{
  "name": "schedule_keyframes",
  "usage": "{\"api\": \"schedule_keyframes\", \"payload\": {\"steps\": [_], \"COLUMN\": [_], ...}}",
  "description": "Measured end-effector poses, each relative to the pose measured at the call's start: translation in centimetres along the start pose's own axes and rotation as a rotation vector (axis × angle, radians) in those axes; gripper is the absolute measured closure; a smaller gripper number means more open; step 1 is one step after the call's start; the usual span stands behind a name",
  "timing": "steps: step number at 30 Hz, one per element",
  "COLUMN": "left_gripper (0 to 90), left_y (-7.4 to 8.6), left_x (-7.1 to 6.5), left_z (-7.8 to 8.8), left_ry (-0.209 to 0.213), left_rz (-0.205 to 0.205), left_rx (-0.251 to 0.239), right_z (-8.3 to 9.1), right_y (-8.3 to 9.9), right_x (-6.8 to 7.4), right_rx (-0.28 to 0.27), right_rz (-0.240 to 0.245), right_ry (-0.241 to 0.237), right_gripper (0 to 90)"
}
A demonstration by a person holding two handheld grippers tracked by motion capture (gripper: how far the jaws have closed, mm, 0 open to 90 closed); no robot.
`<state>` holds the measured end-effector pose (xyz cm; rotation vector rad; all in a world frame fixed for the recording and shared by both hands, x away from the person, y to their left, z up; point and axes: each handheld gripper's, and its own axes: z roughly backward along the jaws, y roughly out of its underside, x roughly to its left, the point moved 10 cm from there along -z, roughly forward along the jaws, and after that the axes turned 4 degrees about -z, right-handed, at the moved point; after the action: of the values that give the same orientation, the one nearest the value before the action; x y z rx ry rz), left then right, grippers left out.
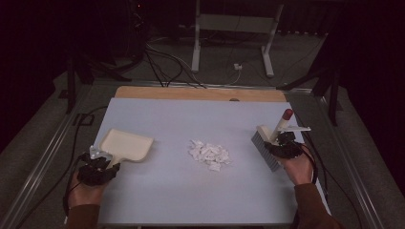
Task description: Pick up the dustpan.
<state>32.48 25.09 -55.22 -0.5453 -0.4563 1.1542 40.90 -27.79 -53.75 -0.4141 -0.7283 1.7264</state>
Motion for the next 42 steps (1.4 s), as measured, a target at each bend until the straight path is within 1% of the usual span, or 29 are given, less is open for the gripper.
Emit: {"api": "schedule_keyframes", "payload": {"steps": [5, 10, 15, 21, 23, 28, 29, 31, 34, 37, 40, 42], "left_gripper": [66.7, 66.6, 66.6, 66.6, 66.6, 66.6, 66.6, 66.6, 66.6, 66.6, 66.6, 66.6], "left_y": [-0.6, -1.2, -1.7, -2.5, -2.7, -3.3, -3.4, -3.6, -3.8, -4.1, -4.2, -4.2], "left_x": [0.1, 0.3, 0.1, -0.4, -0.7, -1.0, -1.1, -1.5, -1.9, -2.5, -3.1, -3.2], "left_z": [0.4, 0.9, 1.4, 1.8, 2.0, 2.2, 2.2, 2.3, 2.4, 2.5, 2.5, 2.4], "left_ry": [0.015, 0.041, 0.065, 0.088, 0.107, 0.126, 0.13, 0.15, 0.167, 0.208, 0.246, 0.259], "left_rz": [-0.047, -0.088, -0.158, -0.245, -0.269, -0.33, -0.353, -0.375, -0.419, -0.453, -0.471, -0.483], "left_rx": [-0.015, -0.05, -0.073, -0.094, -0.106, -0.107, -0.109, -0.115, -0.112, -0.12, -0.124, -0.118], "right_z": [0.0, 0.0, 0.0, -0.1, -0.1, -0.1, -0.1, -0.1, -0.1, -0.1, -0.1, -0.1], "right_y": [0.0, 0.0, 0.0, 0.0, 0.0, -0.1, -0.1, -0.1, -0.1, -0.1, -0.1, -0.1], "right_x": [0.0, 0.0, -0.1, 0.0, 0.0, 0.0, 0.0, 0.0, 0.0, 0.1, 0.1, 0.1], "right_rx": [0.0, -0.001, 0.001, -0.001, -0.001, -0.001, -0.001, -0.001, -0.002, -0.002, -0.002, -0.002], "right_rz": [-0.001, 0.0, -0.006, 0.0, 0.0, -0.008, -0.008, -0.007, -0.005, -0.002, -0.005, -0.008], "right_ry": [0.0, -0.002, -0.006, -0.003, -0.004, -0.009, -0.009, -0.009, -0.006, -0.006, -0.011, -0.011], "right_gripper": [66.9, 66.9, 66.9, 66.9, 66.9, 66.9, 66.9, 66.9, 66.9, 66.9, 66.9, 66.9]}}
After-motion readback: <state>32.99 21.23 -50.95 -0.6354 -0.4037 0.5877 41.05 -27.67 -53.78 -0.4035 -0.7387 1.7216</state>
